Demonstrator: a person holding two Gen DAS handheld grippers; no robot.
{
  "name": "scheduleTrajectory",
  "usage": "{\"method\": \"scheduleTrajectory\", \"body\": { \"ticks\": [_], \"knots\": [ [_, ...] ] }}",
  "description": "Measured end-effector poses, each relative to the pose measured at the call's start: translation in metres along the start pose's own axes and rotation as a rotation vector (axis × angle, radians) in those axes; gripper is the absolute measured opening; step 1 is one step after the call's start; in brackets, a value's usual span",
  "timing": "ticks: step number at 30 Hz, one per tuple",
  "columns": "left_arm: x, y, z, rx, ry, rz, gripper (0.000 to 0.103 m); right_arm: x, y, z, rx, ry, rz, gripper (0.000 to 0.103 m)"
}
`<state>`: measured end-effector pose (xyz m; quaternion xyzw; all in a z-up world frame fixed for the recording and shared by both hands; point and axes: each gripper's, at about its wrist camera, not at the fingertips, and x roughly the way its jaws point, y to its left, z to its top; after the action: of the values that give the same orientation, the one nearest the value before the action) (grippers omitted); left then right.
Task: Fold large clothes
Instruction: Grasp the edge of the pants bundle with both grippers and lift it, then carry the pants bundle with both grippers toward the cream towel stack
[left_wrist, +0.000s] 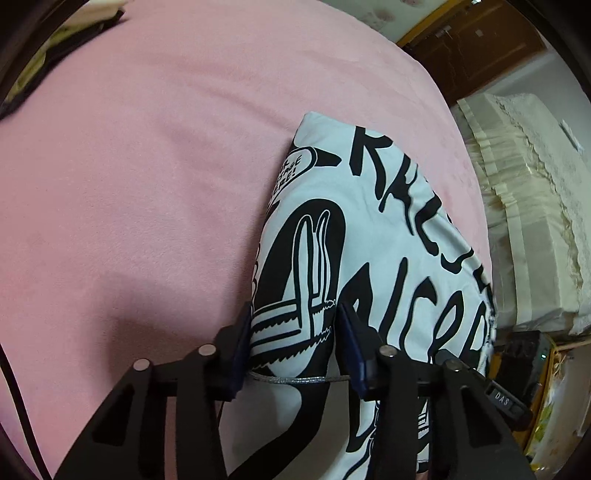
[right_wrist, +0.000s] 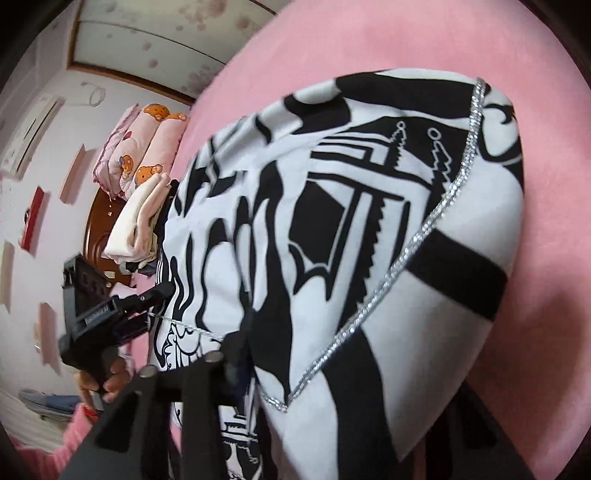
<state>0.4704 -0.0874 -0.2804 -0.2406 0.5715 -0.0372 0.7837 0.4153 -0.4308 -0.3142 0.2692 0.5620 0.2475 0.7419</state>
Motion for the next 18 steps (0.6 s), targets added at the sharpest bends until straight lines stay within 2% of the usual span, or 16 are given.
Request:
{"method": "scheduleTrajectory", "body": {
  "ticks": [4,8,13,18],
  "knots": [
    [-0.020,-0.018,0.000,0.059,-0.018,-0.009,0.035,-0.015,0.025,-0.005,-0.106,-0.044,-0.108,0.025],
    [-0.038,-0.024,0.002,0.082,-0.013,-0.040,0.033,-0.028,0.067,-0.015,-0.274,-0.124,-0.203,0.021],
    [-0.082,-0.037,0.005,0.142,-0.069,-0.070,0.032,-0.053,0.105,-0.013,-0.353,-0.218,-0.242,0.020],
    [-0.135,-0.030,0.023,0.171,-0.097,-0.091,0.032,-0.073,0.152,0.001,-0.407,-0.265,-0.225,0.020]
  ]
}}
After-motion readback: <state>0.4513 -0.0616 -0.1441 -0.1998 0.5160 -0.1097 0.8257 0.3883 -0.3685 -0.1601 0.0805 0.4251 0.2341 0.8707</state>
